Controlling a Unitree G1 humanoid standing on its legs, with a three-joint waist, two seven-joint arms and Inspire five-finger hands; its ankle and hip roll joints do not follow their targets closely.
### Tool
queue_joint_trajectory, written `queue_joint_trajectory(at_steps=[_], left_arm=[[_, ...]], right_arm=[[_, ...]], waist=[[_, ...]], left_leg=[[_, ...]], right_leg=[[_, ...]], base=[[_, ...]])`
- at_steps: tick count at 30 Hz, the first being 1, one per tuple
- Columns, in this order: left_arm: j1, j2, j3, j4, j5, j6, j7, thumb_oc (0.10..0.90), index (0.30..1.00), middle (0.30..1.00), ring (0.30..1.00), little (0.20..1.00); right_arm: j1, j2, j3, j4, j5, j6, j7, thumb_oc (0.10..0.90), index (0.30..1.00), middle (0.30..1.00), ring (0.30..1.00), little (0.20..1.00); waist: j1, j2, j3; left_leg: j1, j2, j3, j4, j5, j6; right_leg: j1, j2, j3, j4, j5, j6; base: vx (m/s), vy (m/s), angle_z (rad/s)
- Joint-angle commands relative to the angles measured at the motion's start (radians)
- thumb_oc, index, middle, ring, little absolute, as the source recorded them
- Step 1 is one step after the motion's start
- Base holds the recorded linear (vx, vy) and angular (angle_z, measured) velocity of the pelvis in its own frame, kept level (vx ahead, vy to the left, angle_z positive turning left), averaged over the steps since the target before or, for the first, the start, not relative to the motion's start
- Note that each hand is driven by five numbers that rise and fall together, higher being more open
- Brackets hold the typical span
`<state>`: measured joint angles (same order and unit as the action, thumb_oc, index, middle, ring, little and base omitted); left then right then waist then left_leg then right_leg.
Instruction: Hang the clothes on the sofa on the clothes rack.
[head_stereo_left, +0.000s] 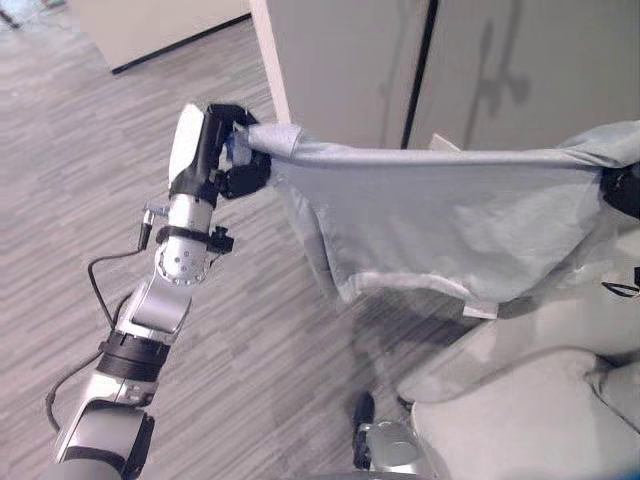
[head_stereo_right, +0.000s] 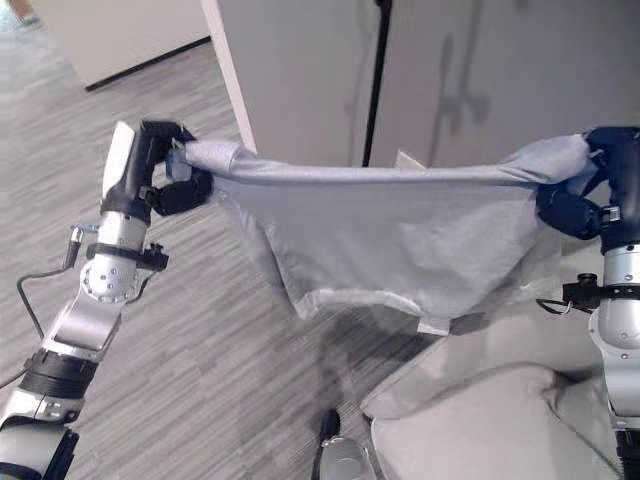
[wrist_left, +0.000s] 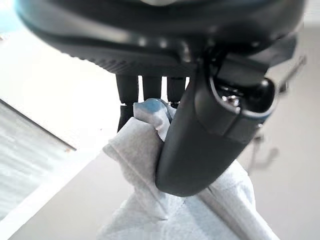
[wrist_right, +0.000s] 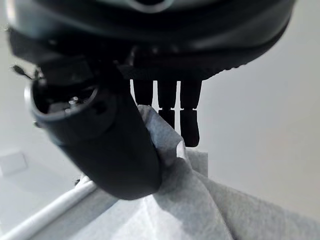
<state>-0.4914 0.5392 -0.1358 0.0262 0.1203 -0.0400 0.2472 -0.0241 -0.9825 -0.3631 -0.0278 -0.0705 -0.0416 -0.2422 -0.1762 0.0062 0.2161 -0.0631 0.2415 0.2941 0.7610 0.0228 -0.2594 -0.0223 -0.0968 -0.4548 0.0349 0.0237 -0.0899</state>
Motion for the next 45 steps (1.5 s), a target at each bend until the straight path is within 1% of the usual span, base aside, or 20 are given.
queue_joint_trajectory(at_steps=[1,2,4,5,7,8,9,12,16,21,23,29,33,36,37,39,41,42,43,45], left_arm=[[-0.051,0.086,0.138,-0.085,-0.020,-0.046,0.088,0.400,0.300,0.300,0.300,0.300],[-0.050,0.087,0.139,-0.085,-0.020,-0.046,0.088,0.400,0.300,0.300,0.300,0.300],[0.017,0.113,0.197,-0.103,-0.026,-0.049,0.116,0.400,0.300,0.300,0.300,0.300],[0.024,0.113,0.204,-0.105,-0.026,-0.049,0.116,0.400,0.300,0.300,0.300,0.300],[0.090,0.160,0.261,-0.126,-0.016,-0.052,0.146,0.400,0.300,0.300,0.300,0.300],[0.097,0.171,0.268,-0.131,-0.009,-0.052,0.156,0.400,0.300,0.300,0.300,0.300],[0.121,0.180,0.291,-0.146,-0.029,-0.063,0.153,0.400,0.300,0.300,0.300,0.300],[0.192,0.194,0.365,-0.190,-0.037,-0.069,0.146,0.400,0.300,0.300,0.300,0.300],[0.303,0.236,0.479,-0.284,-0.055,-0.097,0.138,0.400,0.300,0.300,0.300,0.300],[0.285,0.257,0.504,-0.278,-0.060,-0.102,0.155,0.400,0.300,0.300,0.300,0.300],[0.292,0.269,0.528,-0.278,-0.064,-0.103,0.160,0.400,0.300,0.300,0.300,0.300],[0.282,0.266,0.534,-0.275,-0.054,-0.106,0.173,0.400,0.300,0.300,0.300,0.300],[0.284,0.235,0.529,-0.258,-0.068,-0.119,0.171,0.400,0.300,0.300,0.300,0.300],[0.291,0.206,0.527,-0.264,-0.094,-0.117,0.160,0.400,0.300,0.300,0.300,0.300],[0.293,0.181,0.519,-0.265,-0.113,-0.119,0.157,0.400,0.300,0.300,0.300,0.300],[0.284,0.162,0.509,-0.261,-0.131,-0.122,0.165,0.400,0.300,0.300,0.300,0.300],[0.278,0.160,0.509,-0.259,-0.136,-0.122,0.173,0.400,0.300,0.300,0.300,0.300],[0.284,0.162,0.516,-0.257,-0.131,-0.119,0.179,0.400,0.300,0.300,0.300,0.300],[0.284,0.162,0.514,-0.258,-0.131,-0.118,0.179,0.400,0.300,0.300,0.300,0.300],[0.277,0.166,0.521,-0.259,-0.121,-0.116,0.202,0.400,0.300,0.300,0.300,0.300]], right_arm=[[-0.093,-0.125,-0.115,-0.038,-0.003,-0.016,-0.059,0.400,0.300,0.300,0.300,0.300],[-0.095,-0.125,-0.112,-0.038,-0.003,-0.016,-0.059,0.400,0.300,0.300,0.300,0.300],[-0.159,-0.134,-0.031,-0.032,0.008,-0.020,-0.041,0.400,0.300,0.300,0.300,0.300],[-0.170,-0.136,-0.019,-0.028,0.008,-0.020,-0.042,0.400,0.300,0.300,0.300,0.300],[-0.273,-0.132,0.083,-0.004,0.021,-0.035,-0.042,0.400,0.300,0.300,0.300,0.300],[-0.295,-0.129,0.106,0.011,0.012,-0.032,-0.053,0.400,0.300,0.300,0.300,0.300],[-0.330,-0.126,0.135,0.007,0.017,-0.027,-0.043,0.400,0.300,0.300,0.300,0.300],[-0.381,-0.110,0.168,-0.014,0.003,-0.019,-0.038,0.400,0.300,0.300,0.300,0.300],[-0.522,-0.135,0.243,-0.021,-0.020,-0.011,-0.059,0.400,0.300,0.300,0.300,0.300],[-0.534,-0.140,0.235,-0.022,-0.027,0.007,-0.066,0.400,0.300,0.300,0.300,0.300],[-0.529,-0.138,0.212,-0.026,-0.030,0.006,-0.081,0.400,0.300,0.300,0.300,0.300],[-0.449,-0.130,0.154,-0.025,-0.031,0.004,-0.079,0.400,0.300,0.300,0.300,0.300],[-0.468,-0.158,0.176,-0.028,0.015,-0.037,-0.067,0.400,0.300,0.300,0.300,0.300],[-0.469,-0.168,0.163,-0.030,0.043,-0.053,-0.067,0.400,0.300,0.300,0.300,0.300],[-0.456,-0.170,0.146,-0.040,0.047,-0.053,-0.064,0.400,0.300,0.300,0.300,0.300],[-0.445,-0.164,0.131,-0.050,0.056,-0.051,-0.064,0.400,0.300,0.300,0.300,0.300],[-0.444,-0.159,0.129,-0.059,0.060,-0.050,-0.060,0.400,0.300,0.300,0.300,0.300],[-0.433,-0.162,0.119,-0.069,0.068,-0.057,-0.054,0.400,0.300,0.300,0.300,0.300],[-0.427,-0.161,0.114,-0.070,0.068,-0.058,-0.054,0.400,0.300,0.300,0.300,0.300],[-0.417,-0.177,0.099,-0.058,0.078,-0.065,-0.066,0.400,0.300,0.300,0.300,0.300]], waist=[[0.032,-0.091,-0.063],[0.032,-0.092,-0.066],[0.099,-0.104,-0.061],[0.098,-0.109,-0.064],[0.172,-0.105,-0.073],[0.179,-0.105,-0.069],[0.199,-0.099,-0.082],[0.230,-0.086,-0.098],[0.290,-0.078,-0.117],[0.283,-0.080,-0.131],[0.267,-0.060,-0.124],[0.251,-0.069,-0.108],[0.245,-0.086,-0.128],[0.248,-0.084,-0.106],[0.258,-0.092,-0.082],[0.262,-0.100,-0.063],[0.272,-0.106,-0.059],[0.278,-0.113,-0.066],[0.279,-0.118,-0.068],[0.293,-0.105,-0.079]], left_leg=[[-0.060,-0.040,0.026,-0.069,-0.043,0.091],[-0.059,-0.042,0.029,-0.073,-0.044,0.092],[-0.116,-0.048,-0.066,-0.370,-0.076,0.130],[-0.100,-0.056,-0.058,-0.396,-0.067,0.130],[-0.104,-0.053,-0.182,-0.778,0.035,0.106],[-0.133,-0.037,-0.178,-0.814,0.072,0.093],[-0.110,-0.045,-0.199,-0.848,0.053,0.089],[-0.077,-0.075,-0.223,-0.848,0.048,0.085],[-0.032,-0.084,-0.064,-0.848,0.025,0.116],[0.014,-0.112,-0.008,-0.848,-0.027,0.142],[0.055,-0.099,0.005,-0.848,-0.047,0.144],[0.105,-0.083,0.041,-0.848,-0.052,0.131],[0.164,-0.011,0.076,-0.812,-0.029,0.097],[0.075,0.064,0.012,-0.571,0.014,0.081],[0.016,0.095,-0.039,-0.413,0.089,0.086],[-0.060,0.078,-0.076,-0.330,0.086,0.095],[-0.099,0.044,-0.094,-0.350,0.062,0.100],[-0.112,0.005,-0.096,-0.451,0.018,0.105],[-0.105,-0.002,-0.092,-0.466,0.025,0.106],[-0.140,0.011,-0.084,-0.689,0.100,0.078]], right_leg=[[0.088,0.015,0.070,-0.122,-0.048,0.142],[0.086,0.013,0.071,-0.122,-0.049,0.144],[0.113,-0.007,0.120,-0.122,-0.060,0.173],[0.114,-0.012,0.125,-0.122,-0.059,0.175],[0.163,-0.013,0.182,-0.122,-0.094,0.200],[0.183,-0.019,0.185,-0.122,-0.103,0.203],[0.185,-0.018,0.209,-0.122,-0.107,0.213],[0.175,-0.026,0.235,-0.122,-0.092,0.221],[0.155,-0.152,0.119,-0.071,0.015,0.251],[0.105,-0.214,0.081,-0.119,0.092,0.279],[0.008,-0.243,0.070,-0.122,0.118,0.306],[-0.043,-0.241,0.137,-0.122,0.105,0.305],[0.020,-0.184,0.096,-0.122,0.076,0.285],[0.091,-0.105,0.069,-0.122,-0.010,0.227],[0.133,-0.084,0.056,-0.122,-0.043,0.192],[0.164,-0.065,0.045,-0.122,-0.065,0.168],[0.170,-0.062,0.048,-0.122,-0.066,0.169],[0.174,-0.062,0.057,-0.122,-0.066,0.182],[0.173,-0.067,0.057,-0.122,-0.066,0.184],[0.187,-0.071,0.051,-0.122,-0.081,0.204]], base=[[0.26,0.081,-0.17],[0.26,0.162,-0.33],[0.30,0.210,-0.80],[0.25,0.175,-1.36],[0.51,0.255,-1.30],[0.59,0.251,-1.30],[0.25,0.104,-1.14],[0.39,0.224,-1.27],[0.19,0.189,-1.37],[0.11,0.050,-0.52],[0.13,-0.027,-0.23],[0.06,-0.110,-0.32],[0.13,-0.431,-0.22],[0.08,-0.432,-0.07],[0.07,-0.311,0.00],[0.08,-0.278,0.16],[0.09,-0.073,0.25],[0.11,0.006,0.26],[0.28,0.093,0.25],[0.24,0.161,0.16]])
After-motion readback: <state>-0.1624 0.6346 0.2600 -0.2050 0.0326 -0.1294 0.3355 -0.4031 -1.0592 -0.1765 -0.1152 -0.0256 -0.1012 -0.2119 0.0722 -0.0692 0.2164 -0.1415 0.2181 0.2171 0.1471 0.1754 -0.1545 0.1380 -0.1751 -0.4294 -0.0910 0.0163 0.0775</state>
